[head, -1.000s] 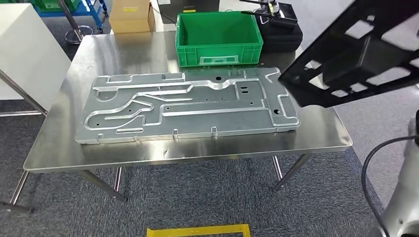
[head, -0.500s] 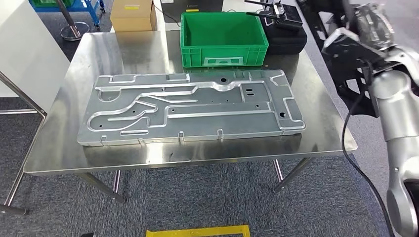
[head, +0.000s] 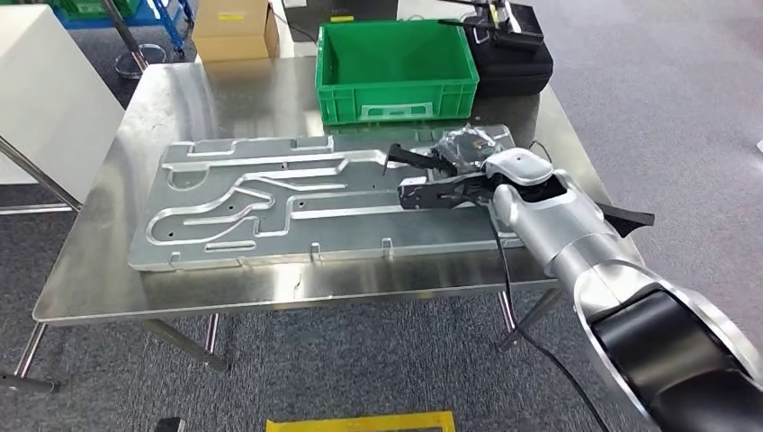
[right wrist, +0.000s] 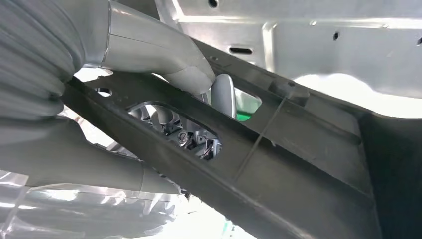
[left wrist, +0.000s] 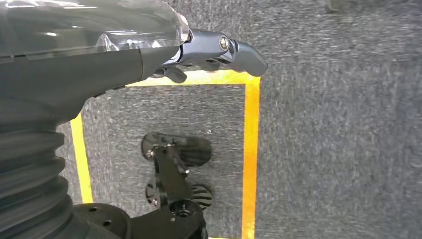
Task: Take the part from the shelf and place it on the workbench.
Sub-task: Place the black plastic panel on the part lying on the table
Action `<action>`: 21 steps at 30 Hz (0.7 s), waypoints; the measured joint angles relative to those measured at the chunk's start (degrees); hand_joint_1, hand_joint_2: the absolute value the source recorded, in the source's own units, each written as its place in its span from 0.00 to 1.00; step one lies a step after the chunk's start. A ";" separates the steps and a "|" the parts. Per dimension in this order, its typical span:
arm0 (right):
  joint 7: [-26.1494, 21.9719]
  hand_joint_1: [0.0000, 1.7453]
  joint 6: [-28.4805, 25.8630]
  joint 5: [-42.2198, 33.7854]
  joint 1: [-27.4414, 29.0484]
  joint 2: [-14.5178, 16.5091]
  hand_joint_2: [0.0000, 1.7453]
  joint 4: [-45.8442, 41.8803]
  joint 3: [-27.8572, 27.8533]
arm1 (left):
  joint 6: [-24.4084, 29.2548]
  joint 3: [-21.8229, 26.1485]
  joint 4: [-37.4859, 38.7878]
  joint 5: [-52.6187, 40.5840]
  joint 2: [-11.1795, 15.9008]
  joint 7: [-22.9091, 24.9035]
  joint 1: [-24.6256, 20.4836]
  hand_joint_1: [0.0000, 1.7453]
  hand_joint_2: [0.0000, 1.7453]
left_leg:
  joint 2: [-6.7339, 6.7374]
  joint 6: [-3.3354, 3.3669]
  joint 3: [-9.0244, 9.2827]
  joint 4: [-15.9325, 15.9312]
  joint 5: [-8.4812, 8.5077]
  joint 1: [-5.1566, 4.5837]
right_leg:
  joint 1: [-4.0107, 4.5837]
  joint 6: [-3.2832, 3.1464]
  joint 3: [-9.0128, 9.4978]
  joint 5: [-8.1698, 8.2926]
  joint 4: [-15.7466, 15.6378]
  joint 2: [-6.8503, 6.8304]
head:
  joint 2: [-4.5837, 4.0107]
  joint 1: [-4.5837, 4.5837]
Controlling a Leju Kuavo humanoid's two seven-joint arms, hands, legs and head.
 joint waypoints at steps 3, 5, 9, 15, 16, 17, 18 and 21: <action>0.86 0.22 0.22 0.63 -0.12 3.21 0.25 1.53 1.47 | 0.03 0.02 0.01 0.11 -0.06 -0.38 0.06 0.00 1.00 | 0.06 -0.45 -4.94 10.55 -4.58 0.10 | 0.08 -0.76 0.39 -0.18 -0.12 0.07 | 0.00 -0.02; 1.26 0.00 0.44 0.83 0.25 5.16 0.00 2.38 2.12 | 0.08 0.01 0.04 0.12 -0.11 -0.40 0.01 0.00 1.00 | 0.07 -0.70 -6.60 13.20 -4.37 0.19 | 0.08 -0.81 0.52 -0.38 0.05 0.24 | 0.00 -0.02; 1.86 0.00 0.61 1.47 0.59 8.17 0.00 3.60 2.61 | 0.92 0.00 0.11 0.12 -0.27 0.00 -0.29 0.00 0.75 | 0.12 -0.71 -0.78 0.31 2.16 0.51 | 0.20 -0.06 0.66 -1.22 0.98 0.45 | 0.00 -0.07; 1.95 0.00 -0.74 0.57 1.26 10.65 0.00 4.62 2.89 | 0.96 -0.27 0.37 -0.40 -0.63 1.94 -0.53 0.00 0.00 | 0.03 1.18 0.27 -2.19 2.56 0.48 | 0.21 1.37 -0.34 -2.85 3.19 0.29 | 0.00 -0.11; 1.67 0.00 -1.39 -0.06 1.27 10.79 0.00 4.69 2.85 | 0.91 -0.38 0.39 -0.48 -0.66 2.32 -0.53 0.00 0.00 | 0.06 1.44 0.33 -2.29 2.60 0.54 | 0.13 1.62 -1.54 -4.39 5.86 0.22 | 0.00 -0.09; 1.24 0.00 -2.10 -0.86 1.30 10.86 0.00 4.73 2.73 | 0.84 -0.47 0.40 -0.59 -0.66 2.59 -0.52 0.00 0.00 | 0.08 1.61 0.35 -2.31 2.59 0.51 | 0.09 1.81 -3.22 -6.19 9.46 0.17 | 0.00 -0.08; 0.66 0.00 -2.86 -1.78 1.37 10.89 0.00 4.76 2.48 | 0.74 -0.55 0.40 -0.73 -0.66 2.81 -0.48 0.00 0.00 | 0.09 1.71 0.35 -2.31 2.58 0.47 | 0.07 1.93 -5.09 -7.75 13.26 0.17 | 0.00 -0.08; -2.08 0.00 -4.99 -5.11 1.52 10.85 0.00 4.62 0.75 | 0.27 -0.87 0.42 -1.13 -0.66 3.33 -0.31 0.00 0.00 | 0.00 1.77 0.50 -2.30 2.53 0.27 | 0.15 1.65 -6.59 -6.91 15.72 0.17 | 0.00 -0.08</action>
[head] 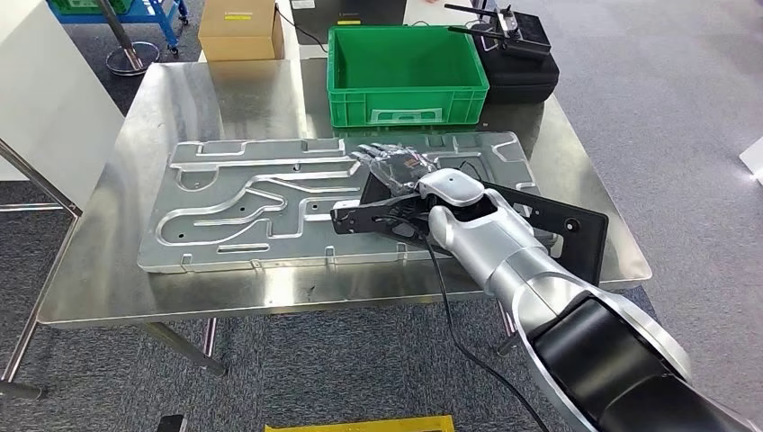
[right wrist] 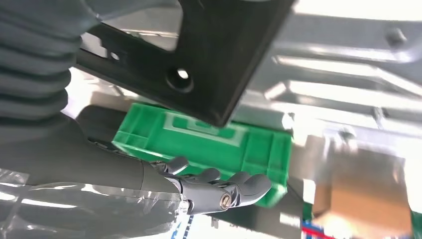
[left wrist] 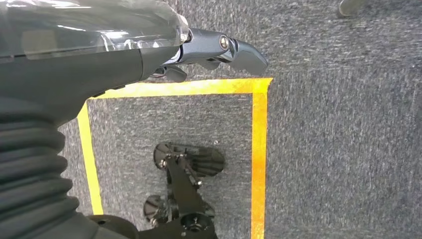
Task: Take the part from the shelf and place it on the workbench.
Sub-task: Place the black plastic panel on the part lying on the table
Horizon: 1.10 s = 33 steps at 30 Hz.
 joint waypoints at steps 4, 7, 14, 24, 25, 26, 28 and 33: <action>-7.18 0.00 -2.91 -6.66 -0.38 -0.10 0.00 -2.33 -5.22 | -1.66 -0.52 0.21 0.12 -0.19 0.31 0.31 0.00 0.00 | -0.04 -0.23 0.24 0.00 -0.16 -0.43 | 0.84 -1.80 6.44 6.04 -13.66 -0.11 | 0.00 -0.04; -12.09 0.00 -6.08 -11.72 0.50 -0.85 0.00 -6.44 -9.69 | -2.60 -0.57 0.32 0.91 -0.26 -0.41 0.77 0.00 0.00 | 0.03 -0.96 0.33 -0.25 -0.13 -0.40 | 1.08 -2.10 7.05 6.15 -15.12 -0.19 | 0.00 -0.05; -13.51 0.00 -16.75 -17.51 13.88 -8.91 0.00 -30.63 -20.74 | -2.49 -0.38 0.42 2.33 -0.33 -1.13 2.33 0.00 0.00 | 0.12 -2.29 -4.12 13.55 -8.87 -0.12 | 0.31 -2.40 8.20 7.51 -17.30 -1.10 | 0.00 -0.31; -21.36 0.00 -22.22 -27.40 56.91 -25.84 0.00 -72.09 -53.54 | -1.27 1.24 0.50 3.64 -0.75 0.72 4.35 0.00 0.00 | -0.85 -0.27 2.84 0.72 -2.90 0.54 | -0.17 0.92 7.06 5.93 -14.59 -1.68 | 0.00 -0.45; -22.09 0.00 -21.26 -29.03 60.79 -26.48 0.00 -74.48 -57.64 | -1.26 1.34 0.50 3.62 -0.76 0.84 4.47 0.00 0.00 | -0.82 0.25 2.56 0.57 -2.55 0.54 | -0.29 1.15 6.53 4.24 -13.17 -1.40 | 0.00 -0.40; -22.53 0.00 -20.22 -30.09 64.06 -26.85 0.00 -76.60 -61.62 | -1.24 1.44 0.50 3.51 -0.77 0.96 4.56 0.00 0.00 | -0.64 0.69 2.20 0.52 -2.24 0.45 | -0.36 1.33 5.59 1.77 -10.63 -1.03 | 0.00 -0.37; -22.88 0.00 -17.99 -30.64 69.72 -26.98 0.00 -80.08 -68.55 | -1.16 1.54 0.50 3.23 -0.78 1.14 4.62 0.00 0.00 | -0.24 1.22 1.25 0.54 -1.62 0.04 | -0.31 1.45 3.36 -3.17 -3.56 -0.60 | 0.00 -0.33; -22.87 0.00 -13.36 -28.65 77.48 -23.93 0.00 -83.35 -81.58 | -0.80 1.63 0.50 2.27 -0.82 1.34 4.25 0.00 0.00 | 0.27 1.31 -1.38 0.60 0.46 -0.91 | 0.08 0.13 10.57 -0.98 -8.13 -0.48 | 0.00 -0.36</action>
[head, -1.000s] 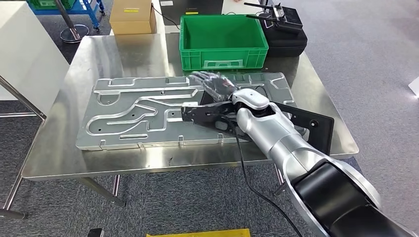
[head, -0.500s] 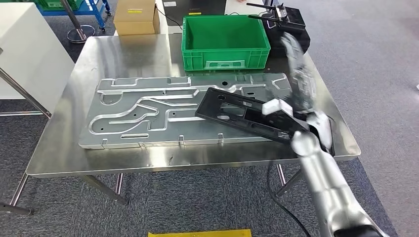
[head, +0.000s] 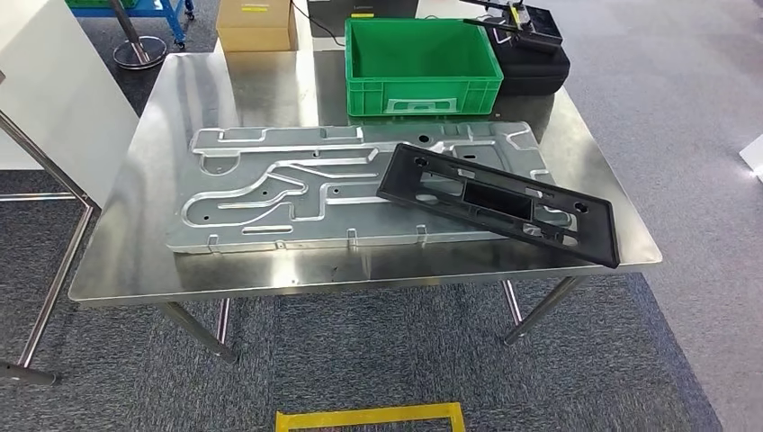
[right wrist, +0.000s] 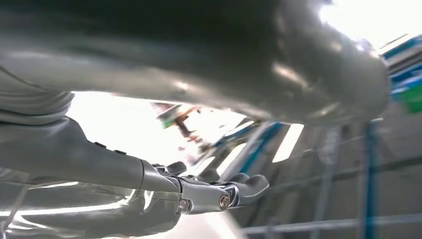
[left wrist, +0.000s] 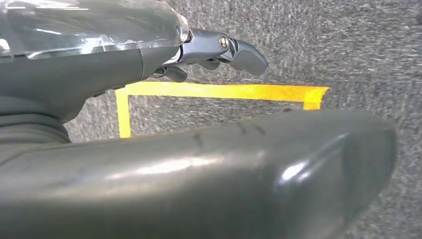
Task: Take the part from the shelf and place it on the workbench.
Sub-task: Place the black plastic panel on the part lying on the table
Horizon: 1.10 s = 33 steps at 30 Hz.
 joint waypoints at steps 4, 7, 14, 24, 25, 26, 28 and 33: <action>-0.02 0.00 1.52 2.92 1.50 3.15 0.00 0.60 -6.72 | 0.21 0.05 0.00 -0.51 -0.10 -0.08 -0.34 0.00 0.00 | 0.22 -1.07 -0.04 -0.68 1.82 -0.01 | 0.93 -0.95 6.00 0.60 -9.00 -0.32 | 0.00 0.09; 0.03 0.00 1.89 5.84 1.54 5.34 0.00 4.60 -10.18 | 0.36 0.20 -0.01 -0.40 -0.07 -0.12 -0.39 0.00 0.00 | 0.18 -2.09 -0.64 0.18 0.10 0.11 | 0.58 -1.88 4.82 2.86 -10.13 -0.49 | 0.00 0.22; 0.04 0.00 1.35 12.52 -2.21 7.64 0.00 26.73 -17.62 | 0.84 0.61 -0.02 0.22 -0.34 0.04 -0.36 0.00 0.00 | 0.10 -3.40 0.97 13.22 -6.87 0.52 | 0.13 -1.82 -2.11 7.88 -9.43 -0.65 | 0.00 -0.01; 4.73 0.00 -0.86 15.97 -9.85 8.19 0.00 66.35 -25.32 | 1.23 0.77 -0.04 -1.27 -0.62 -1.63 -0.33 0.00 0.00 | 0.79 -0.12 10.21 -3.95 -5.11 0.45 | -0.51 1.46 -6.94 3.85 -2.64 -0.17 | 0.00 0.07; 6.17 0.00 0.37 15.84 -10.33 8.47 0.00 69.15 -25.80 | 1.20 0.75 -0.04 -1.46 -0.62 -1.96 -0.33 0.00 0.00 | 0.86 0.00 9.32 -3.89 -4.44 0.43 | -0.61 1.72 -7.68 0.88 0.96 -0.15 | 0.00 0.16; 7.63 0.00 1.41 15.89 -10.81 8.81 0.00 71.56 -26.17 | 1.15 0.74 -0.04 -1.64 -0.62 -2.20 -0.33 0.00 0.00 | 0.92 -0.02 8.43 -3.78 -3.77 0.39 | -0.74 1.94 -8.19 -0.96 4.52 -0.15 | 0.00 0.16; 11.37 0.00 2.80 16.60 -11.67 9.49 0.00 75.79 -26.58 | 1.05 0.69 -0.04 -2.04 -0.61 -2.48 -0.33 0.00 0.00 | 0.78 -0.27 6.49 -3.34 -2.51 0.35 | -0.93 2.14 -7.38 -0.37 8.10 -0.11 | 0.00 0.15; 23.40 0.00 5.10 19.32 -12.97 10.66 0.00 82.17 -26.72 | 0.77 0.36 -0.04 -3.25 -0.68 -2.81 -0.74 0.00 0.00 | -0.88 -1.75 2.88 -2.27 0.11 0.32 | -1.05 0.97 5.92 1.55 -8.20 3.75 | 0.00 0.11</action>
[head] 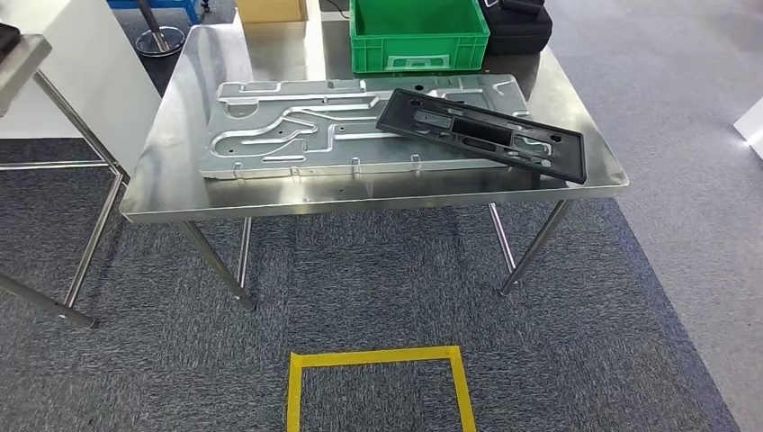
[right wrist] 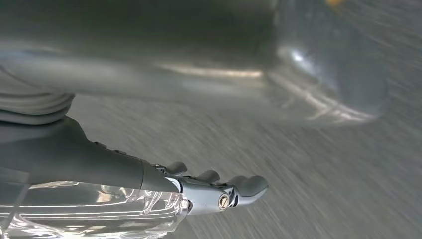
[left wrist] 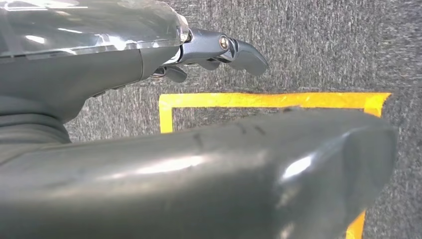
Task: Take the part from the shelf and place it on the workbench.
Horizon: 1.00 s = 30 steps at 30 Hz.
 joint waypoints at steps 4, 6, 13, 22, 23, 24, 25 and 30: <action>5.88 0.00 1.93 2.07 -0.39 1.10 0.00 2.85 0.00 | -0.14 -0.23 0.01 -0.59 -0.10 -0.07 0.06 0.00 0.00 | -1.22 -1.43 -1.42 0.41 0.69 0.17 | 0.13 -1.36 -0.17 0.56 -2.39 -1.68 | 0.00 -0.02; 8.73 0.00 3.81 2.65 -0.61 1.56 0.00 3.75 0.00 | -0.20 -0.38 0.02 -1.08 -0.20 0.08 0.17 0.00 0.00 | -0.23 -1.75 -3.03 4.77 -4.26 0.34 | 0.13 -2.27 -1.46 1.73 -2.50 -2.80 | 0.00 -0.31; 16.13 0.00 10.71 5.86 -1.34 3.46 0.00 5.78 0.04 | -0.32 -1.57 0.02 -2.54 -0.36 0.62 -0.13 0.00 0.00 | 0.63 -1.81 2.61 9.77 -5.73 0.26 | 1.11 -2.45 -7.75 5.26 -0.60 -4.61 | 0.00 -0.54; 18.17 0.00 12.78 7.36 -1.45 4.30 0.00 6.50 1.03 | -0.32 -2.29 0.04 -3.05 -1.04 0.82 -0.64 0.00 0.00 | 1.41 1.63 6.75 -2.48 -4.40 0.15 | 0.83 -0.12 -12.11 -0.36 7.43 -3.89 | 0.00 -0.38; 18.22 0.00 12.75 7.38 -1.46 4.29 0.00 6.51 1.03 | -0.31 -2.36 0.04 -3.06 -1.08 0.82 -0.63 0.00 0.00 | 1.46 1.73 5.95 -2.37 -3.83 0.15 | 0.74 0.09 -12.91 -2.70 11.17 -3.83 | 0.00 -0.35; 18.35 0.00 12.74 7.40 -1.46 4.29 0.00 6.53 1.03 | -0.31 -2.42 0.04 -3.06 -1.12 0.82 -0.64 0.00 0.00 | 1.50 1.68 5.07 -2.21 -3.26 0.15 | 0.64 0.30 -13.29 -3.76 14.26 -3.81 | 0.00 -0.35; 18.59 0.00 12.74 7.45 -1.46 4.29 0.00 6.54 1.04 | -0.31 -2.47 0.04 -3.06 -1.17 0.82 -0.64 0.00 0.00 | 1.53 1.59 4.18 -1.99 -2.72 0.16 | 0.53 0.46 -12.98 -3.43 15.94 -3.81 | 0.00 -0.35; 20.14 0.00 12.84 7.76 -1.69 4.23 0.00 6.58 1.07 | -0.46 -2.62 0.04 -3.13 -1.37 0.98 -0.75 0.00 0.00 | 1.52 0.39 0.47 -0.02 -0.97 0.12 | 0.21 0.31 -1.19 0.57 1.56 -3.54 | 0.00 -0.40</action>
